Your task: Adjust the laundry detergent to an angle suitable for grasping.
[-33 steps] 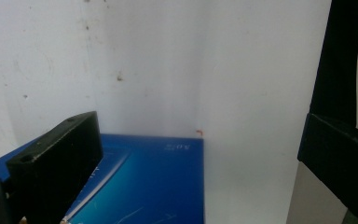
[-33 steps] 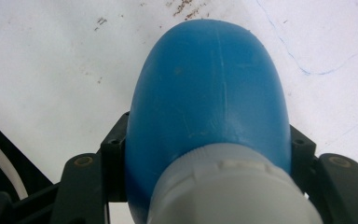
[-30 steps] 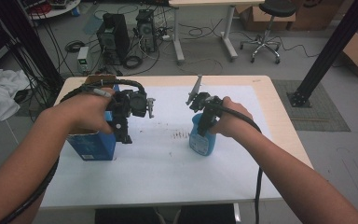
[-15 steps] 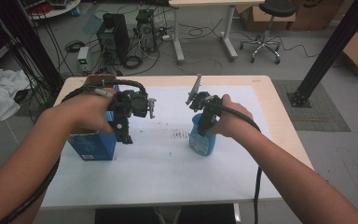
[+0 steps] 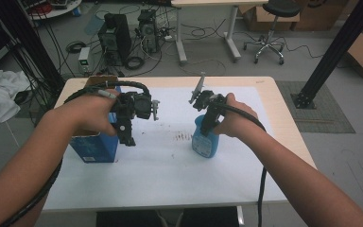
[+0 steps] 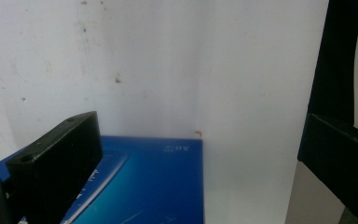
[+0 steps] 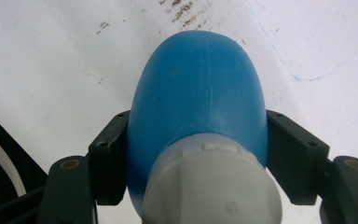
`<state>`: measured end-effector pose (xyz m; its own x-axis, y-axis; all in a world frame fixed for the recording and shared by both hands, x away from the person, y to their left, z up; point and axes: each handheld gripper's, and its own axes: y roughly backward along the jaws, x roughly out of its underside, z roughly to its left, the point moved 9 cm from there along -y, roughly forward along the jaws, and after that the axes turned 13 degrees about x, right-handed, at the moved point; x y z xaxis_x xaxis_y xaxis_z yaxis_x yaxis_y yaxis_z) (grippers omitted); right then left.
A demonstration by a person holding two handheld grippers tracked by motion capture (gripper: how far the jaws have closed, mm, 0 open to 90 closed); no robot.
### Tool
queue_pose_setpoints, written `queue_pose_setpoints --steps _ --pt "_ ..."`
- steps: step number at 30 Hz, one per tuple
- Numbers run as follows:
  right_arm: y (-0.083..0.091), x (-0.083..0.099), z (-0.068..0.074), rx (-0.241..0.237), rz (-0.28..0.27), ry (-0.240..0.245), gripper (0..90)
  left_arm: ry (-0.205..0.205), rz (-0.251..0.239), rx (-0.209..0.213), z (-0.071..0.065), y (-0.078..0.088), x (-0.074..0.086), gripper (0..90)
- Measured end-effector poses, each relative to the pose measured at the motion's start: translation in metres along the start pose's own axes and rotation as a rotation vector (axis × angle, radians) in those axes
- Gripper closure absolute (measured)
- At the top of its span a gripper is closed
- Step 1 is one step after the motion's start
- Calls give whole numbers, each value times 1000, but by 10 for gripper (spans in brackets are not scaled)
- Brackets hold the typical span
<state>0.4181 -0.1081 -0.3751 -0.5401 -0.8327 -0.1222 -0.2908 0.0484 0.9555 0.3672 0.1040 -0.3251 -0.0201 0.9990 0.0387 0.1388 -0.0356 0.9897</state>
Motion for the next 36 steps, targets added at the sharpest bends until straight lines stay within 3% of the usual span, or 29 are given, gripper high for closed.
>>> queue_pose_setpoints --steps 8,12,23,27,36 --pt "-1 0 0 -6 6 10 283 6 2 3 0 0 3 3" --pt "-2 0 1 2 10 5 211 7 1 5 0 -1 3 3" --pt "-1 0 2 -10 7 19 203 4 4 9 0 -1 1 3" --pt "0 0 1 10 2 15 133 4 5 5 1 -1 0 1" --pt "4 1 1 4 -8 23 91 3 7 6 0 -1 -2 1"
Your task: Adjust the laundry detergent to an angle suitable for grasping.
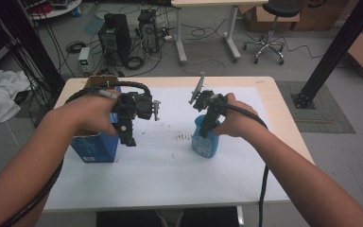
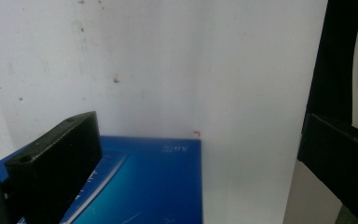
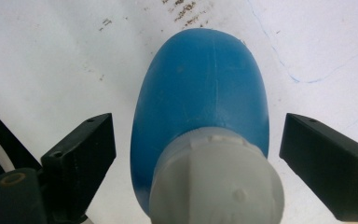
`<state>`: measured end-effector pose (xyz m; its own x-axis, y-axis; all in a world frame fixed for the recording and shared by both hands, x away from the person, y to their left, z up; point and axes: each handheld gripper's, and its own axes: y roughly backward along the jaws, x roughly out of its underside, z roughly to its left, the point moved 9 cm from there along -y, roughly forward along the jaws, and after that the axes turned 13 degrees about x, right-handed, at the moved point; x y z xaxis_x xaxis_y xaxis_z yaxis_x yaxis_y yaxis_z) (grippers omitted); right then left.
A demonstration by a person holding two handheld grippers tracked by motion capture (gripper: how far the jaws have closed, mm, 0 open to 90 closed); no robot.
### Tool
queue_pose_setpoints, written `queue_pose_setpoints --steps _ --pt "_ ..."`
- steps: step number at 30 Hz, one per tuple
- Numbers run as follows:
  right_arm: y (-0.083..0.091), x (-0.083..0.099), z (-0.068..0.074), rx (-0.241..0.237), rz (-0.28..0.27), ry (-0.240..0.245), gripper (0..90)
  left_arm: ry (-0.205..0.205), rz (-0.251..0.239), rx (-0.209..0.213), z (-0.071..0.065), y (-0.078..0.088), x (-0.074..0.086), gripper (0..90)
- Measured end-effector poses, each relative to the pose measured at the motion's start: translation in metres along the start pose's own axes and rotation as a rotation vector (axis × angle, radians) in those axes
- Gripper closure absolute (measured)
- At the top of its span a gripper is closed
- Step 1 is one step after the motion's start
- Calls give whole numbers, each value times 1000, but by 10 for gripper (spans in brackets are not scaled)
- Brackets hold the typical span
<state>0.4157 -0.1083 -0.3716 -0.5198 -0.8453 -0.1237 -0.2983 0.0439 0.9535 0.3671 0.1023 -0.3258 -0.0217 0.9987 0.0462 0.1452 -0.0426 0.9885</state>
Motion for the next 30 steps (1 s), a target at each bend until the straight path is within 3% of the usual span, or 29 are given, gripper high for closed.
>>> queue_pose_setpoints --steps 25,30 --pt "16 -3 -6 2 -8 36 25 2 1 4 0 0 0 1" --pt "21 -4 -6 -6 -21 74 0 3 5 4 0 1 1 1"
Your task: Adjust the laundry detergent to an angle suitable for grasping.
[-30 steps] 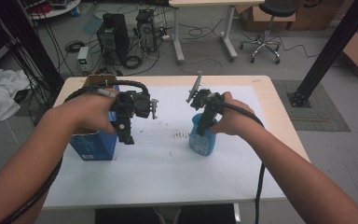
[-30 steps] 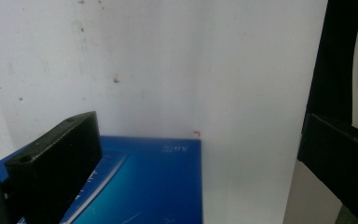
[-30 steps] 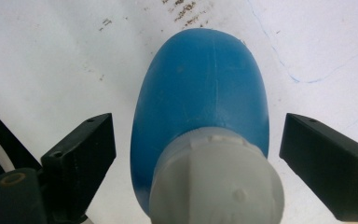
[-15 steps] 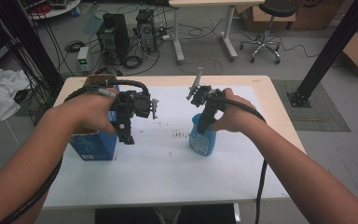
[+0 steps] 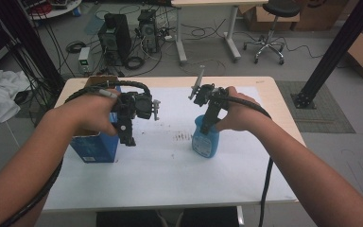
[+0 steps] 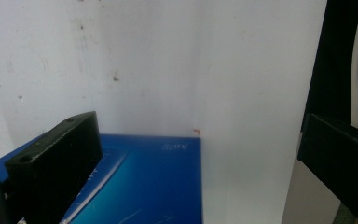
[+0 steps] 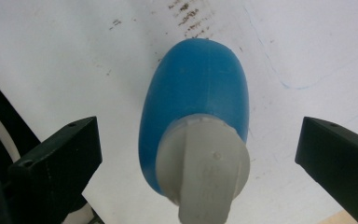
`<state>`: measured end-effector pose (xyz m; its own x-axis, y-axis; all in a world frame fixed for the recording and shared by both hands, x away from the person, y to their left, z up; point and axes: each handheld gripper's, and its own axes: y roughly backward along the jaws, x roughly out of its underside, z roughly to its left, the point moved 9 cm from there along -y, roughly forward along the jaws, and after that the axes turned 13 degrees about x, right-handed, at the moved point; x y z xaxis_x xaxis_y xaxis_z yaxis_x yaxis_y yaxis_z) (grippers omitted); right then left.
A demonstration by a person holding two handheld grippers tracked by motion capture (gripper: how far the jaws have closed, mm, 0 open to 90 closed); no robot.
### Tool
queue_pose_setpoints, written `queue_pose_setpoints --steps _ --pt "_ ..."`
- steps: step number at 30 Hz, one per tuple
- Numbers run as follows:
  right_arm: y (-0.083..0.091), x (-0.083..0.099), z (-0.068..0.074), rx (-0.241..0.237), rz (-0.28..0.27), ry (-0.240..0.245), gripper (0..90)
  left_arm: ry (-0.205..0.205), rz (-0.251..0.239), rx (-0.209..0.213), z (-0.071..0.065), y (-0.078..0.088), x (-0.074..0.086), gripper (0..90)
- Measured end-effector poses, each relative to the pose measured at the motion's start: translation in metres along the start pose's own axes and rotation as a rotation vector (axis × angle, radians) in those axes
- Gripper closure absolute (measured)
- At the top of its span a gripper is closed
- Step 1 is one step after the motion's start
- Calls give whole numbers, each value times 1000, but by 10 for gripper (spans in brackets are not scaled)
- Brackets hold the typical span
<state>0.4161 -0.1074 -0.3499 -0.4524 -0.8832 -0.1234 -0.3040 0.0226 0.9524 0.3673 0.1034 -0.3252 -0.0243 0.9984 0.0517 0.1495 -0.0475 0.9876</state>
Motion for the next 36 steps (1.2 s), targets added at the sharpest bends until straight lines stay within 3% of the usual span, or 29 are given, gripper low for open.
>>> queue_pose_setpoints --steps 14,22,31,36 --pt "24 2 -4 15 -53 85 0 -5 -3 6 0 0 -3 1" --pt "38 8 -5 26 -88 240 0 -12 0 6 0 0 -9 1" --pt "45 15 -16 15 -104 331 0 -21 -1 1 0 3 -11 1" --pt "42 18 -24 41 -102 392 0 -12 1 3 0 3 -8 1"
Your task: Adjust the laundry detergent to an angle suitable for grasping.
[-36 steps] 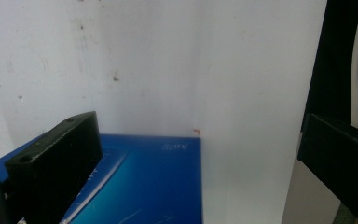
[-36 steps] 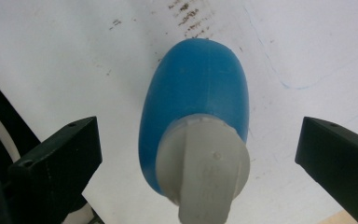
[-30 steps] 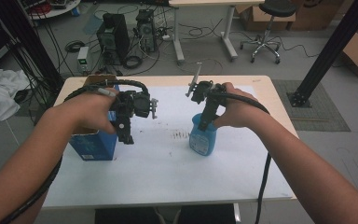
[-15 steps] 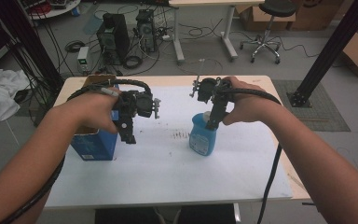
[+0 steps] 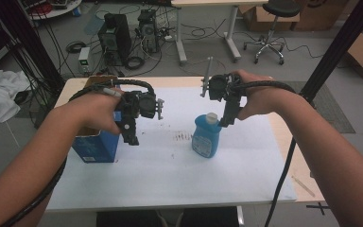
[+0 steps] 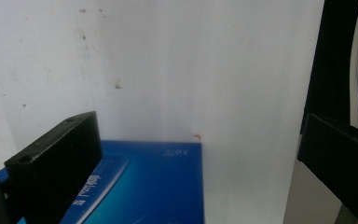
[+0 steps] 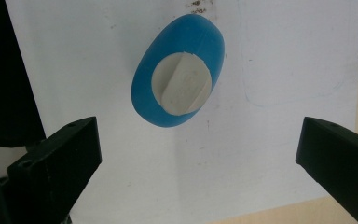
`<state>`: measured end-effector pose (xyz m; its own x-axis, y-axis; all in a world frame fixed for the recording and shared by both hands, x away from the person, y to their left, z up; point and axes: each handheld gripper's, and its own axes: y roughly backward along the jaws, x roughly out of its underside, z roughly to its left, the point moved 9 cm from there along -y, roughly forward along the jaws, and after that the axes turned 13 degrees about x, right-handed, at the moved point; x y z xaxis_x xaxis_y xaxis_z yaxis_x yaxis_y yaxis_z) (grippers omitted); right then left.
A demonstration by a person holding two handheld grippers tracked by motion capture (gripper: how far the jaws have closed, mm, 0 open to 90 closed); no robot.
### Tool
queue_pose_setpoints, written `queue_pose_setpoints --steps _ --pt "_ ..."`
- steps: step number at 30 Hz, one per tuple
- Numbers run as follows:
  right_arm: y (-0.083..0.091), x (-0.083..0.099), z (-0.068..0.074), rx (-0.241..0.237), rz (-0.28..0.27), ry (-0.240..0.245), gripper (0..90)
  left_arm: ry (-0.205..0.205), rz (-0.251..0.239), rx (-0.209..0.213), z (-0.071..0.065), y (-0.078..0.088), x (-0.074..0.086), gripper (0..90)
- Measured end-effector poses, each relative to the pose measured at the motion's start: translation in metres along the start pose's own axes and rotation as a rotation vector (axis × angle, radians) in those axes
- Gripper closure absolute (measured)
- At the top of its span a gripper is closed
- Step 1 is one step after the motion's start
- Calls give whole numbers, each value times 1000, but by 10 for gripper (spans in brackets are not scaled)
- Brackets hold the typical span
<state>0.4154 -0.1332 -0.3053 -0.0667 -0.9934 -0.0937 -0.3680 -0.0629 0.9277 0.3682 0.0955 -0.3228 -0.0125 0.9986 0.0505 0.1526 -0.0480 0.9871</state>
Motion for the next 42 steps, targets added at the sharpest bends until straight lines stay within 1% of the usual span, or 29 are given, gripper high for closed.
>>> queue_pose_setpoints --steps 3,11,13,17,22,25,28,31,33,36,41,42 --pt "-1 1 -1 -5 -5 15 0 6 -2 -3 1 0 2 1" --pt "2 6 -3 -23 -1 18 0 11 -12 -6 -1 2 3 1" --pt "3 7 -3 -26 -4 17 0 9 -6 -7 -2 2 2 1" --pt "7 7 -4 -21 -7 19 0 3 -6 -11 -2 3 2 1" --pt "7 6 -6 -13 0 21 0 6 -15 -11 -1 2 4 1" --pt "9 4 -7 -10 2 23 0 13 -12 -8 -1 0 7 1" --pt "10 3 -8 -7 -1 17 0 19 -17 -5 -1 0 9 1" --pt "10 2 -8 -12 -9 15 0 16 -14 -3 0 2 10 1" --pt "9 4 -9 -14 -3 13 0 21 -9 -5 3 4 10 1" --pt "8 6 -12 -11 4 6 0 16 -16 -12 6 6 8 1" --pt "8 8 -14 -11 4 -2 0 14 -25 -16 6 4 6 1" --pt "8 8 -14 -9 10 -2 0 12 -23 -10 5 4 6 1"
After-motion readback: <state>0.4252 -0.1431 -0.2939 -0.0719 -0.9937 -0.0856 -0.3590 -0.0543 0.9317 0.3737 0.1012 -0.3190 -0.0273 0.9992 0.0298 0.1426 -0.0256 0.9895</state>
